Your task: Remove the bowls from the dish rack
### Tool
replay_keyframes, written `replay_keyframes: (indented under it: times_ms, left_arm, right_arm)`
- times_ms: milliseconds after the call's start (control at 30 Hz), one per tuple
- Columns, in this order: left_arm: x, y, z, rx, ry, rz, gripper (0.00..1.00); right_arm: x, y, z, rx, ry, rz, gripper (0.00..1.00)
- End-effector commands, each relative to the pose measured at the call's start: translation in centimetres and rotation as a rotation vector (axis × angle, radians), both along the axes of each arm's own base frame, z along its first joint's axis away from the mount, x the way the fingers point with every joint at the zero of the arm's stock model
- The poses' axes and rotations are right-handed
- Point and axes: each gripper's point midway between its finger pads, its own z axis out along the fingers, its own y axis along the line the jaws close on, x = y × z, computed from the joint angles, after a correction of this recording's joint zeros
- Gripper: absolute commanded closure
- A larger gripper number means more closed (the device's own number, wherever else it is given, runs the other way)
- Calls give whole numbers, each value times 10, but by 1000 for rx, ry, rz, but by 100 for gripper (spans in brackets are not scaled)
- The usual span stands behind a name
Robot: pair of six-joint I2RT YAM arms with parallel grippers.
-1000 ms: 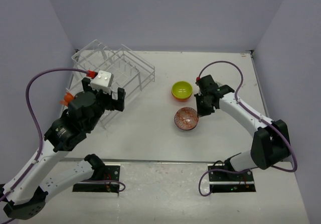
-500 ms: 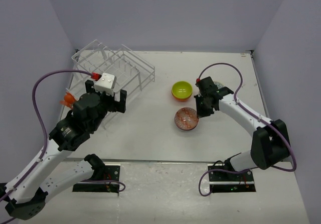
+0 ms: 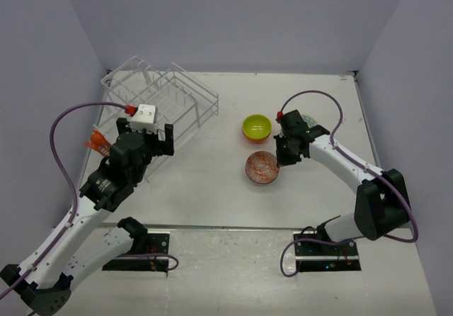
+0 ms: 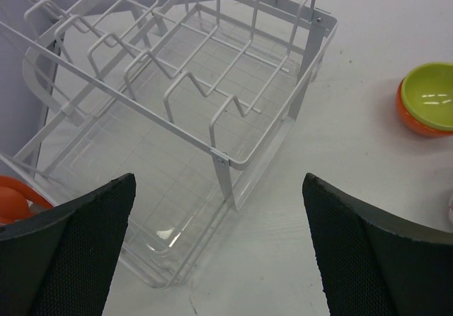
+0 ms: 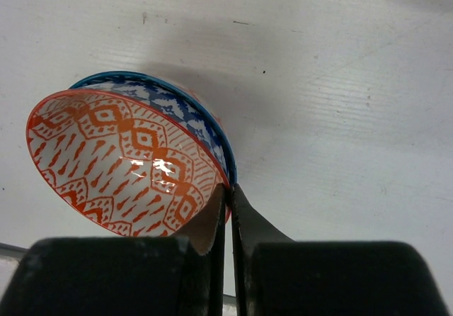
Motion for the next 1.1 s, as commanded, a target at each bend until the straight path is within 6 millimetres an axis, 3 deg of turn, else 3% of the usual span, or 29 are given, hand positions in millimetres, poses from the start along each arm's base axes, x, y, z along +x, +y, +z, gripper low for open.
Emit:
replay_keyframes:
  times_ms: [0,33,67,100,133,200,233,267,433,467,533,567,600,633,767,833,933,1067]
  left_arm:
    - [6,-3,15,-71,-59,2,0]
    - [6,-2,16,-75,-61,5,0]
    - [7,-1,18,-81,-65,7,0]
    - [6,0,19,-82,-68,10,0]
    - [6,1,22,-88,-76,15,0]
    - [5,4,24,-96,-88,24,0]
    - [5,7,26,-100,-95,42,0]
    - [4,10,28,-107,-104,57,0]
    - [2,38,31,-138,-130,215,0]
    - [-1,46,31,-145,-135,251,0]
    - [-5,60,30,-157,-143,320,0]
    - [-8,64,32,-168,-153,335,0]
    - [-10,67,30,-183,-151,349,0]
    - [-16,70,24,-189,-130,363,0]
    - [-32,77,4,-195,-82,374,0]
    - [-42,81,1,-215,-102,369,0]
    - [-51,86,-17,-229,-111,365,0]
    - [-55,83,-10,-268,-173,320,0]
  right_arm:
    - [1,3,-6,14,7,-13,100]
    - [1,3,-4,12,4,-14,100]
    - [0,1,-2,6,4,-16,90]
    - [1,1,0,5,-1,-21,89]
    - [1,0,5,8,-11,-27,79]
    - [3,0,19,19,-45,-30,74]
    - [1,-1,30,30,-67,-32,64]
    - [1,0,38,40,-84,-33,61]
    - [3,-7,97,75,-233,-59,38]
    - [0,-10,117,96,-293,-65,33]
    - [1,-17,150,118,-412,-82,11]
    - [-8,-22,180,168,-515,-95,1]
    - [-12,-27,198,193,-580,-108,1]
    - [-23,-39,229,235,-703,-148,1]
    - [-54,-78,272,210,-874,-236,1]
    - [-64,-102,274,132,-903,-297,1]
    - [-80,-121,274,82,-932,-324,1]
    - [-94,-130,260,68,-937,-328,1]
